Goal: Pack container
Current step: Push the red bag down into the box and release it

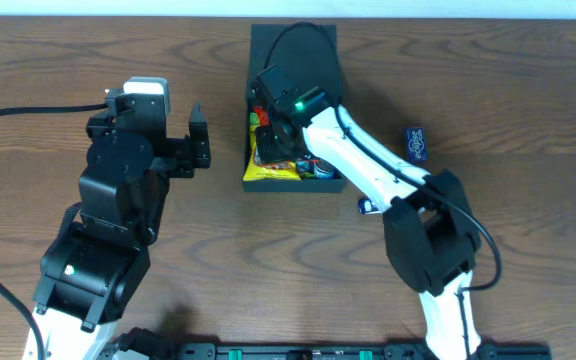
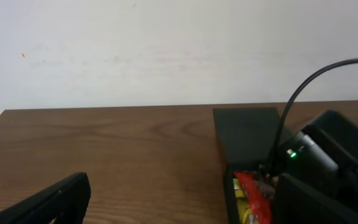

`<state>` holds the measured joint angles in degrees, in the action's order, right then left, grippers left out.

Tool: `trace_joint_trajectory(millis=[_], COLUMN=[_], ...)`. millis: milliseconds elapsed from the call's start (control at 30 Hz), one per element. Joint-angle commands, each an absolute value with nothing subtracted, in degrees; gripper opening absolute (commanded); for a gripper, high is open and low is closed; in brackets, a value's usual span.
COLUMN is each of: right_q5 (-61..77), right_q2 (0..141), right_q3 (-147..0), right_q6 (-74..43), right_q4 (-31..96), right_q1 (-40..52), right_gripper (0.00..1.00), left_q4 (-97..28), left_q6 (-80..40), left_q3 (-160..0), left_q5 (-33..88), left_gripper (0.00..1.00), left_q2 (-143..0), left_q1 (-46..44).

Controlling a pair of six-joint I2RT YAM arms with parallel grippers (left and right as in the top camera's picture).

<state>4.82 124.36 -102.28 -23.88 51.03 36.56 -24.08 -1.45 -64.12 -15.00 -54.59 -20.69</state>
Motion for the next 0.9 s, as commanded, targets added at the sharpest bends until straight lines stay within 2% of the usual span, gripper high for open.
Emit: trace_joint_trajectory(millis=[0,233,533,867], right_q5=[9.6,10.4,15.8,16.3], right_q2=[127.1,126.5,118.7,122.0], right_q3=[-102.2,-102.8,-103.1,-101.8], right_q6=[-20.9,-20.5,-16.3,-14.5], right_q4=[51.4,50.9,53.5,52.9], right_q1=[38.3,38.9,38.3,40.4], right_gripper=[0.01,0.01,0.01,0.01], left_q4=[-23.9,-23.9,-23.8,-23.4], left_q6=[-1.3,-1.3,-1.3,-1.3], left_q3=[-65.1,-65.1,-65.1,-65.1], left_q5=[-15.0,-15.0,-15.0,-15.0], left_gripper=[0.95,0.95,0.95,0.95], left_q2=[-54.1,-54.1,-54.1,-52.2], left_q1=[-20.5,-20.5,-20.5,-20.5])
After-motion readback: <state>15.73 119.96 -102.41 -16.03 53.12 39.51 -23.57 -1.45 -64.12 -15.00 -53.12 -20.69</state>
